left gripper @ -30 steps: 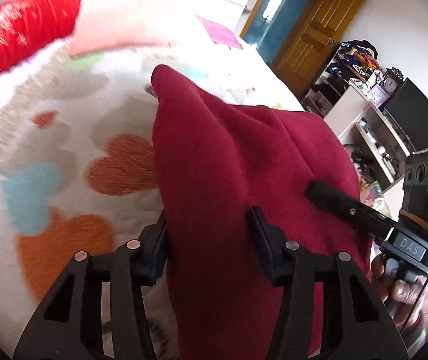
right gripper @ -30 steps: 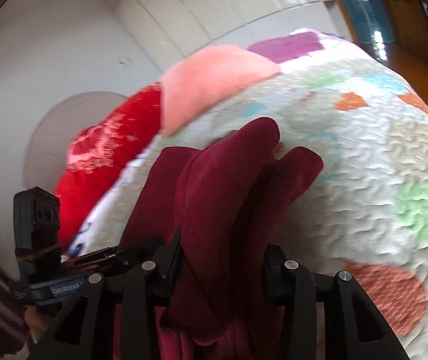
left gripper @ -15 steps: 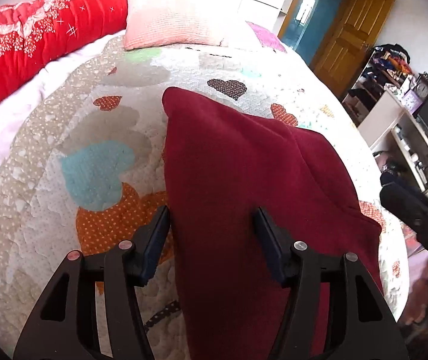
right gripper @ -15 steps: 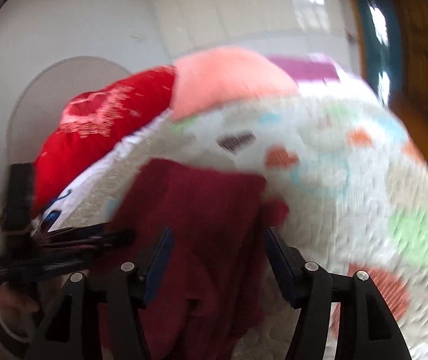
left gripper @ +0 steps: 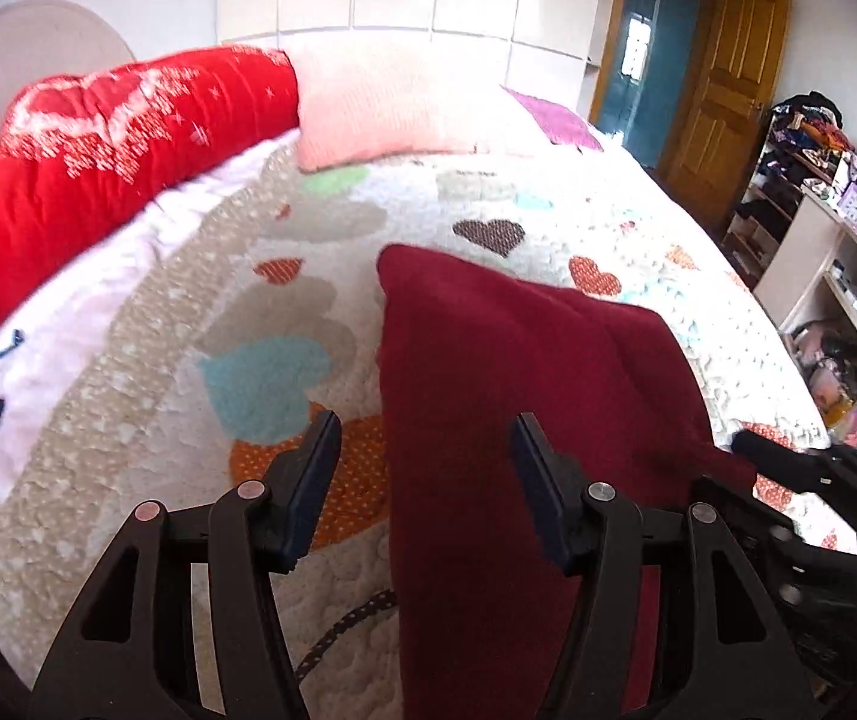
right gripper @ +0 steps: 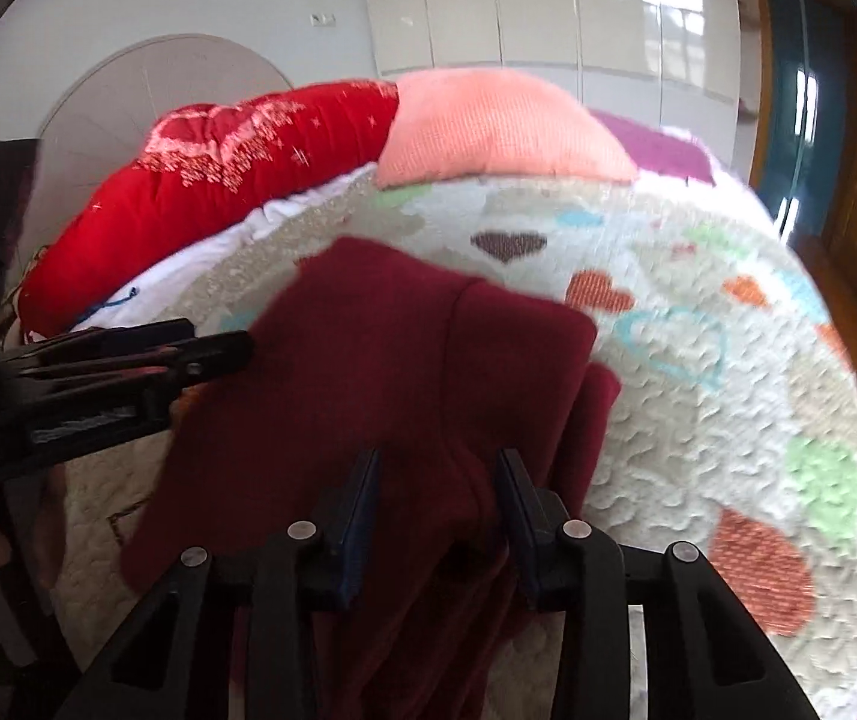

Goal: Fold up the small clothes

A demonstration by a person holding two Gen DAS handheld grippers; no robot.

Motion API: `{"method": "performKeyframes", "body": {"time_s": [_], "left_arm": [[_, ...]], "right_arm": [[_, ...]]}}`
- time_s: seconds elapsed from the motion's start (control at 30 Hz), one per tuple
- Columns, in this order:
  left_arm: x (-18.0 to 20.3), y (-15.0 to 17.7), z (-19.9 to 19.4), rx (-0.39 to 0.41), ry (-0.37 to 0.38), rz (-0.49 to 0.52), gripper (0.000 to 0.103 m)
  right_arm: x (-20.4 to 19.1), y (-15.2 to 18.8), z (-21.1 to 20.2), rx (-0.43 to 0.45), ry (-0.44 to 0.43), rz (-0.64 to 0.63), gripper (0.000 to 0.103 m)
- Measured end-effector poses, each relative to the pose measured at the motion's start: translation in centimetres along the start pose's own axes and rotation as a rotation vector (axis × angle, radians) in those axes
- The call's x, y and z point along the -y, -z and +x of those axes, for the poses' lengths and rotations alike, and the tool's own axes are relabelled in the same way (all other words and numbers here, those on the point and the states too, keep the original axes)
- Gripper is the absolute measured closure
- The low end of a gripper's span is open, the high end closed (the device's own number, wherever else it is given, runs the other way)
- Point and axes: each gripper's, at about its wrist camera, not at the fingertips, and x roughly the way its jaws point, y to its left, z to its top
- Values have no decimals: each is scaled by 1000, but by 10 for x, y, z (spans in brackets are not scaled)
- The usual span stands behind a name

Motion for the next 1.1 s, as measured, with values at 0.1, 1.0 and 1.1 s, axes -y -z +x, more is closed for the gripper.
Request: {"method": "performKeyframes", "body": {"time_s": [0.1,1.0,1.1], "left_arm": [[1,2,-12,37,-26,0,45],[-5,13,-63,153,-96,-19,44],[-6,14,-61,146,-100,-17,44]], "right_arm": [[-3,1,-22,55,17,24,57],[-29,-7,-43,148,80,87,35],[-28,-5,-38,130,76,88,35]]}}
